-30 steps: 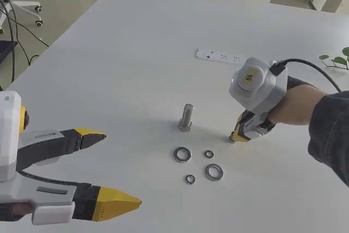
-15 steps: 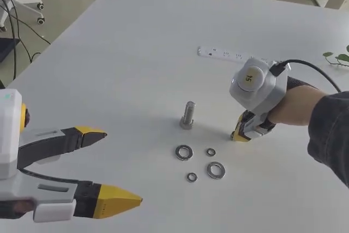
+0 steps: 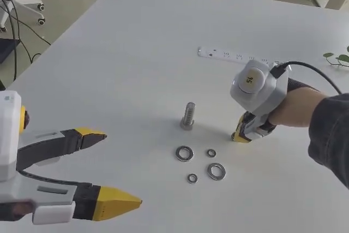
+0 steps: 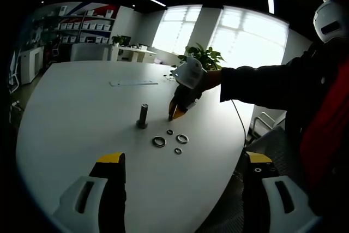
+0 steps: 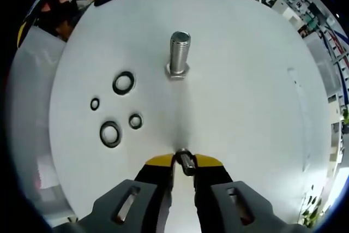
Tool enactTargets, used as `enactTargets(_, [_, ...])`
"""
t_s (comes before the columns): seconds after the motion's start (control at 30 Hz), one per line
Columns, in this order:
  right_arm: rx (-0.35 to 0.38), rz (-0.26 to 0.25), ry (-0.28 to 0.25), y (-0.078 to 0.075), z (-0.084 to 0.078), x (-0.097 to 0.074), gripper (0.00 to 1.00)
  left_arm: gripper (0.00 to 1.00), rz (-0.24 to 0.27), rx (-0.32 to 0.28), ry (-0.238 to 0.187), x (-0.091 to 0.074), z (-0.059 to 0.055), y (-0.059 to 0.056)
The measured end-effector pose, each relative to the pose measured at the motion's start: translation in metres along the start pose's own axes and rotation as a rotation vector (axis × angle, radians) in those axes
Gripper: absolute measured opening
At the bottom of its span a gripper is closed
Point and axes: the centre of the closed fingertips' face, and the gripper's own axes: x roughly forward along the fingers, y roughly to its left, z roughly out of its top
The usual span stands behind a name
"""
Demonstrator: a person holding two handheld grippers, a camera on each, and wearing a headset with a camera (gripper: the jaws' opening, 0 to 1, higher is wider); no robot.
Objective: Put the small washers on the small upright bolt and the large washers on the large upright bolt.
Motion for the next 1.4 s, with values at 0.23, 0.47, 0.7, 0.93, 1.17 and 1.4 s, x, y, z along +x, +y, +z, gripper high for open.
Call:
enactTargets(0.23, [0.0, -0.006, -0.002, 0.001, -0.001, 0.0, 0.17, 0.88, -0.002, 0.001, 0.001, -0.001, -0.001, -0.001])
enactTargets(0.47, [0.003, -0.013, -0.01, 0.004, 0.0, -0.004, 0.2, 0.89, -0.003, 0.005, -0.001, -0.001, -0.001, -0.003])
enactTargets(0.7, [0.021, -0.016, -0.025, 0.004, -0.002, -0.009, 0.28, 0.89, -0.005, 0.008, -0.002, -0.001, 0.0, -0.005])
enactTargets(0.93, [0.043, -0.022, -0.041, 0.003, -0.005, -0.017, 0.35, 0.89, -0.007, 0.011, -0.005, 0.0, 0.002, -0.005])
enactTargets(1.17, [0.072, -0.022, -0.07, 0.006, -0.007, -0.024, 0.41, 0.89, -0.012, 0.016, -0.004, 0.002, 0.003, -0.006])
enactTargets(1.4, [0.09, -0.033, -0.084, 0.008, -0.011, -0.031, 0.43, 0.89, -0.016, 0.021, -0.006, 0.003, 0.005, -0.007])
